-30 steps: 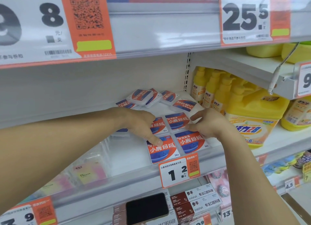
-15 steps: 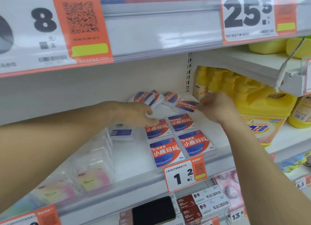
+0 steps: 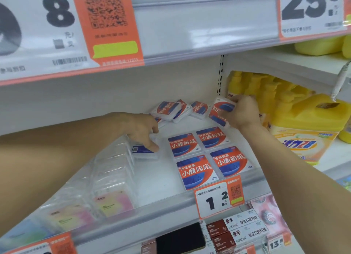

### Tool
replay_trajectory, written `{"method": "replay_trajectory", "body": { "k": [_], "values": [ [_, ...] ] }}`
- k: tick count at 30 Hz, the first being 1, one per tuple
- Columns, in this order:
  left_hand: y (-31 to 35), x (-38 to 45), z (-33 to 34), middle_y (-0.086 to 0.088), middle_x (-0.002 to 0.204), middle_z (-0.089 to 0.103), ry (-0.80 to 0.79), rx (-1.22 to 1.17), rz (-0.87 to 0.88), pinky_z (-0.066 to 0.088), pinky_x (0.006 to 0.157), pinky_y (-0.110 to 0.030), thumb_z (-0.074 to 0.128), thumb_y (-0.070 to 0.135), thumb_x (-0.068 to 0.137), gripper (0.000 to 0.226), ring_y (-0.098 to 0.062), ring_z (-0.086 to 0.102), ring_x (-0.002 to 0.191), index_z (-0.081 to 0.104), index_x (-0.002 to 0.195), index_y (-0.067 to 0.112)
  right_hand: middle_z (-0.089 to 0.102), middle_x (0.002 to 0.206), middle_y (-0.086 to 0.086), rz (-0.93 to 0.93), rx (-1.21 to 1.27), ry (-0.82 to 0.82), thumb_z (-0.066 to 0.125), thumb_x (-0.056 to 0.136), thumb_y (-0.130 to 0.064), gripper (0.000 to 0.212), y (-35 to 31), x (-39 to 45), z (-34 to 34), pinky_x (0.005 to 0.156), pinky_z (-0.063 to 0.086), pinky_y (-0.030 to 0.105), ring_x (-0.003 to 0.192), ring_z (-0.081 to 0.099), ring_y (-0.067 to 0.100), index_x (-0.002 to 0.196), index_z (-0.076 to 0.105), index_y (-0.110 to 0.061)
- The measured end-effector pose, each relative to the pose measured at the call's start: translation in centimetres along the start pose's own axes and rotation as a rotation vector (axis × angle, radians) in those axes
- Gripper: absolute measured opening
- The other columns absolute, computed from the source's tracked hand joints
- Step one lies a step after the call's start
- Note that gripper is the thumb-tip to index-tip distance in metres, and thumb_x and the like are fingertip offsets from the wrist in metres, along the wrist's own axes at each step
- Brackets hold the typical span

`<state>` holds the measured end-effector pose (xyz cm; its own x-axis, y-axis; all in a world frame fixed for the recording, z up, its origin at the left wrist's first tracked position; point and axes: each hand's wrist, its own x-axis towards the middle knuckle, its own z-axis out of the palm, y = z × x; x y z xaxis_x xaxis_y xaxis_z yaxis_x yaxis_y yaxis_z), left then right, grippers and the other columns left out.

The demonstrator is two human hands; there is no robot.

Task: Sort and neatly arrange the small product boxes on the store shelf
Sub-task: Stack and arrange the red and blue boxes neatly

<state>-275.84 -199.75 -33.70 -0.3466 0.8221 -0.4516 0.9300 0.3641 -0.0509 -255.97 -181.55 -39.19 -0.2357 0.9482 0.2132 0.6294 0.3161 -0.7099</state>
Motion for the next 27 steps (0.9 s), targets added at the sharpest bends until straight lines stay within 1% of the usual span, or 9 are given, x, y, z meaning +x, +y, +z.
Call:
{"method": "replay_trajectory", "body": {
  "k": [3,6,8,11,14,18,20,23,27],
  "values": [
    [-0.3,0.4,-0.4,0.003,0.114,0.063,0.042,0.000,0.019,0.052,0.084,-0.029,0.082,0.054,0.065,0.062,-0.017,0.059,0.098,0.062,0.114,0.022,0.057,0.127,0.008,-0.087,0.153,0.159,0.078,0.084,-0.027,0.049,-0.3,-2.1,-1.1,0.083,0.050,0.030,0.103,0.062,0.024,0.128,0.057,-0.016],
    [-0.4,-0.2,-1.3,0.002,0.101,0.061,0.123,-0.003,0.037,0.044,0.071,-0.026,0.083,0.052,0.065,0.052,-0.019,0.058,0.090,0.058,0.098,0.021,0.063,0.115,-0.002,-0.038,0.349,0.140,0.078,0.084,-0.028,0.045,-0.2,-4.6,-2.7,0.074,0.055,0.026,0.093,0.065,0.015,0.121,0.055,-0.019],
    [-0.3,-1.0,-2.0,0.002,0.092,0.055,0.230,0.021,0.041,0.038,0.068,-0.026,0.080,0.053,0.068,0.048,-0.020,0.053,0.085,0.054,0.093,0.020,0.067,0.113,-0.001,0.023,0.451,0.104,0.081,0.080,-0.029,0.049,0.3,-5.9,-3.6,0.073,0.061,0.034,0.092,0.069,0.017,0.120,0.054,-0.020],
    [0.4,-2.6,-3.1,0.003,0.085,0.054,0.426,-0.026,0.033,0.037,0.062,-0.027,0.075,0.049,0.076,0.039,-0.018,0.054,0.078,0.051,0.088,0.020,0.068,0.113,0.004,0.052,0.403,0.047,0.084,0.075,-0.030,0.056,0.5,-7.2,-4.9,0.077,0.061,0.045,0.095,0.070,0.024,0.119,0.053,-0.018],
    [2.0,-4.2,-3.3,0.004,0.068,0.062,0.514,-0.294,0.025,0.045,0.053,-0.027,0.071,0.039,0.081,0.029,-0.013,0.062,0.055,0.053,0.084,0.016,0.068,0.100,0.003,0.017,0.290,-0.049,0.080,0.080,-0.029,0.036,0.6,-8.4,-5.7,0.078,0.060,0.042,0.092,0.069,0.025,0.106,0.056,-0.020],
    [4.7,-5.9,-0.8,-0.003,0.090,0.064,0.683,-0.241,0.076,0.040,0.057,-0.027,0.072,0.043,0.077,0.038,-0.018,0.058,0.070,0.049,0.090,0.017,0.067,0.112,0.004,0.013,0.243,-0.073,0.078,0.080,-0.037,0.046,0.9,-10.0,-5.9,0.073,0.049,0.029,0.098,0.063,0.022,0.117,0.064,-0.015],
    [6.1,-6.8,1.1,0.003,0.087,0.060,0.590,-0.226,0.111,0.039,0.055,-0.027,0.073,0.051,0.074,0.043,-0.012,0.052,0.070,0.048,0.088,0.019,0.062,0.111,0.001,0.000,0.235,-0.114,0.082,0.074,-0.038,0.056,1.0,-10.6,-6.0,0.074,0.049,0.028,0.099,0.061,0.019,0.122,0.062,-0.015],
    [7.5,-7.1,3.2,0.006,0.088,0.061,0.433,-0.196,0.151,0.039,0.056,-0.026,0.070,0.069,0.066,0.054,-0.008,0.053,0.072,0.054,0.089,0.023,0.065,0.113,0.000,-0.005,0.258,-0.186,0.087,0.063,-0.039,0.065,1.1,-10.9,-6.2,0.076,0.060,0.036,0.095,0.068,0.019,0.121,0.064,-0.019],
    [8.1,-6.9,4.2,0.004,0.109,0.051,0.505,-0.258,0.096,0.044,0.073,-0.029,0.056,0.077,0.071,0.068,-0.012,0.053,0.093,0.052,0.116,0.027,0.067,0.115,0.003,0.074,0.335,-0.289,0.093,0.061,-0.030,0.070,1.2,-10.9,-6.7,0.072,0.063,0.044,0.093,0.071,0.021,0.123,0.063,-0.022]
  ]
}}
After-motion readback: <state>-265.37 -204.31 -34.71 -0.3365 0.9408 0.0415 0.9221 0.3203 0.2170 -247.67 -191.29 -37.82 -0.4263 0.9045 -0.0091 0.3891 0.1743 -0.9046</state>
